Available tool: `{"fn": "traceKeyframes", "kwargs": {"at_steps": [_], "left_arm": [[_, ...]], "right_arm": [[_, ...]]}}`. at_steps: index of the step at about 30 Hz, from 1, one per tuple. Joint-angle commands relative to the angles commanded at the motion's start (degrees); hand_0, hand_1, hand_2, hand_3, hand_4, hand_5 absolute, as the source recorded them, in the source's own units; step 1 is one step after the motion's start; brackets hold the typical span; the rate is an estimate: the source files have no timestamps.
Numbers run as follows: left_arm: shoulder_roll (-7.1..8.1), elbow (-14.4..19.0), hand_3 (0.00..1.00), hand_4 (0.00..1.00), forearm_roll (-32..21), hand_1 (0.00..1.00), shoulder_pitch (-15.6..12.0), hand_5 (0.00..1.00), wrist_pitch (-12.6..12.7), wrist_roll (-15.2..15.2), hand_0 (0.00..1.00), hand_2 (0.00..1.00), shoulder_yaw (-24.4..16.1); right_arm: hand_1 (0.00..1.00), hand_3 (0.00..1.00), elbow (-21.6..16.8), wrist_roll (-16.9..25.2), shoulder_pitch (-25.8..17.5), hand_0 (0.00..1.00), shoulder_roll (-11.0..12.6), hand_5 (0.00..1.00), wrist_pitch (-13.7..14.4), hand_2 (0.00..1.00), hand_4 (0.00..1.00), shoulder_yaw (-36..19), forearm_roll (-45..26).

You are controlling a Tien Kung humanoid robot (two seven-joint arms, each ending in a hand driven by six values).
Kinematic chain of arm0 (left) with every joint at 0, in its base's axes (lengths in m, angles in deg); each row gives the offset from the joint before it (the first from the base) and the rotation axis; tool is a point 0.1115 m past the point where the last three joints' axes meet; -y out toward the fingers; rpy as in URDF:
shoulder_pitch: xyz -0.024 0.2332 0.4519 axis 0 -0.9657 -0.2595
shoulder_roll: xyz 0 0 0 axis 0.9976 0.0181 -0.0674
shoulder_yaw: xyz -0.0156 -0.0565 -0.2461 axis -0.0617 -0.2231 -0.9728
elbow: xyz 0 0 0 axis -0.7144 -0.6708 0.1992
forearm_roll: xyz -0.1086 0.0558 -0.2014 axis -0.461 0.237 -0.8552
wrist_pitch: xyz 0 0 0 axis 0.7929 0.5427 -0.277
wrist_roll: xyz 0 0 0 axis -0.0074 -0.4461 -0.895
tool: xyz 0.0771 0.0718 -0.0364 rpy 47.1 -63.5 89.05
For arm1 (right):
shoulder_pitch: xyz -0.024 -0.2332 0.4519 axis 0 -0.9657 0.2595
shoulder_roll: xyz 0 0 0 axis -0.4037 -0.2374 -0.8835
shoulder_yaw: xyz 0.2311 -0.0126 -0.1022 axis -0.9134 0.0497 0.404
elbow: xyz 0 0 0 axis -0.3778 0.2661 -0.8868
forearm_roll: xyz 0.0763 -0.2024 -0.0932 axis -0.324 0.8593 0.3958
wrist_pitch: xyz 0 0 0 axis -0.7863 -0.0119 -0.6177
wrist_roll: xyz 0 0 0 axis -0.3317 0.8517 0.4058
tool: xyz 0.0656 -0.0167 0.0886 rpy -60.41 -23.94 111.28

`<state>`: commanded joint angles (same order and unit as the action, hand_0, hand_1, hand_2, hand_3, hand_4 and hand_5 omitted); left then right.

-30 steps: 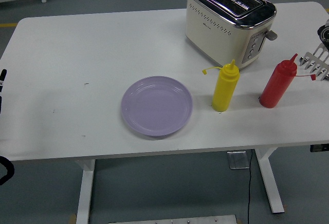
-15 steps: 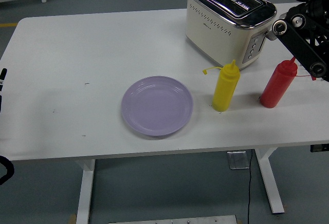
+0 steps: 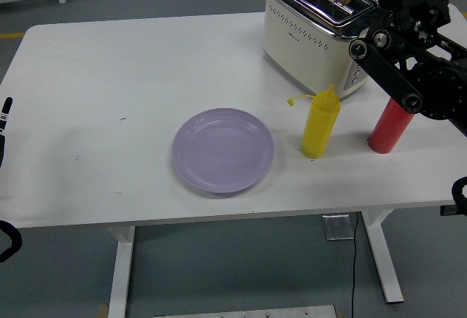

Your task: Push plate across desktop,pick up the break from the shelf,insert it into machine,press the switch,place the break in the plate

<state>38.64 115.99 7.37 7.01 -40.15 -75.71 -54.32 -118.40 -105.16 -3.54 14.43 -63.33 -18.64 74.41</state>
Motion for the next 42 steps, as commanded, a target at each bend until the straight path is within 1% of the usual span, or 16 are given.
{"fn": "traceKeyframes", "kwargs": {"at_steps": [4,10,25,35,42], "left_arm": [[-0.05,-0.01,0.797,0.637,0.00,0.885,-0.03,0.998,0.01,-0.02,0.838,0.936,0.17],[-0.09,-0.05,0.796,0.636,-0.01,0.884,-0.09,0.998,0.01,-0.02,0.838,0.934,0.42],[-0.22,-0.15,0.795,0.636,-0.11,0.883,-0.26,0.998,0.11,-0.04,0.838,0.934,0.76],[-0.23,-0.13,0.795,0.635,-0.18,0.882,0.05,0.998,0.13,-0.02,0.837,0.934,0.85],[-0.23,-0.08,0.797,0.636,-0.20,0.883,0.23,0.998,0.11,-0.01,0.839,0.935,0.85]], "right_arm": [[0.336,0.454,1.13,-0.02,-0.08,0.288,-0.90,0.025,0.26,0.439,0.220,0.57,1.12],[0.336,0.454,2.02,0.29,-0.39,0.290,-1.49,0.019,0.87,0.439,0.220,0.58,2.32],[0.332,0.453,5.22,3.35,-1.59,0.288,-3.14,0.018,5.34,0.439,0.213,0.98,3.60],[0.331,0.453,6.57,4.45,-1.65,0.289,-3.42,0.017,6.90,0.439,0.210,1.30,4.91],[0.331,0.453,7.73,4.92,-1.90,0.290,-3.57,0.015,7.41,0.439,0.211,1.72,4.82]]}}
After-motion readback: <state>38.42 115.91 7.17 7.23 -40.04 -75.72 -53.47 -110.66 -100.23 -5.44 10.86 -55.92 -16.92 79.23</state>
